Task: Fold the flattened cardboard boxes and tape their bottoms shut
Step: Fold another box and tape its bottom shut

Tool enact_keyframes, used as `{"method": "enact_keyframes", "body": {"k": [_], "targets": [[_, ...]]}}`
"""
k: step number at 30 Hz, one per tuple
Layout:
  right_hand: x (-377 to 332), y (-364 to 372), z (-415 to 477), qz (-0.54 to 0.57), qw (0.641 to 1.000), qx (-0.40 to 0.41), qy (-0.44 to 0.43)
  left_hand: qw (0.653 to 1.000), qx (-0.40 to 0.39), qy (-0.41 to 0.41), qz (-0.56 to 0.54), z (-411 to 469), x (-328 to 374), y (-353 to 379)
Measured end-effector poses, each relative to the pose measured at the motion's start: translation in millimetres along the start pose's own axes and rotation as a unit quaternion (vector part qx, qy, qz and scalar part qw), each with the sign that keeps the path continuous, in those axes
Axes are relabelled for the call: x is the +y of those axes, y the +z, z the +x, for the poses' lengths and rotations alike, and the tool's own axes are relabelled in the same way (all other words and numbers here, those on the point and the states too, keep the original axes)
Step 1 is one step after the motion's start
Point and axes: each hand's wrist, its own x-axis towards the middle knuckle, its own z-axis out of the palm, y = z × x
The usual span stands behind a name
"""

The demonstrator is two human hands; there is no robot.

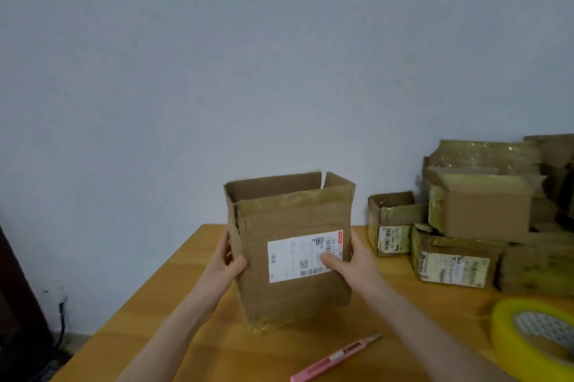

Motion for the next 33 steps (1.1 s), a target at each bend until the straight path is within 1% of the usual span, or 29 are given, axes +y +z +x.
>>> {"method": "enact_keyframes", "body": {"k": [2,5,10,14,16,18,20,23,31,33], "targets": [[11,-3,-4,-0.026,1.0,0.002,0.009,1.0,-0.005,-0.006,-0.011,-2,-5,11],[22,-1,-8,-0.07,0.997,-0.015,0.012,0.999,0.031,-0.001,-0.027,-4,-12,20],[15,0,-1,-0.104,0.994,-0.01,-0.02,0.993,0.087,0.042,-0.061,5,-1,24],[25,-1,-1,-0.14,0.99,-0.013,-0.023,0.995,0.078,0.031,-0.057,7,7,37],[28,-7,-2,-0.155,0.987,-0.024,-0.036,0.994,0.081,0.045,-0.053,7,9,39],[22,-16,-1,-0.149,0.986,-0.026,-0.067,0.992,0.093,0.067,-0.053,9,13,38],[12,-26,2,-0.111,0.989,-0.007,-0.098,0.99,0.097,0.095,-0.047,10,16,40],[3,-38,13,-0.071,0.991,-0.021,-0.111,0.99,0.081,0.11,-0.04,12,17,43],[-4,-41,31,-0.127,0.982,-0.042,-0.131,0.993,0.066,0.098,-0.002,21,15,40],[-5,-40,33,-0.139,0.98,-0.037,-0.135,0.99,0.091,0.1,0.028,22,15,40]]}}
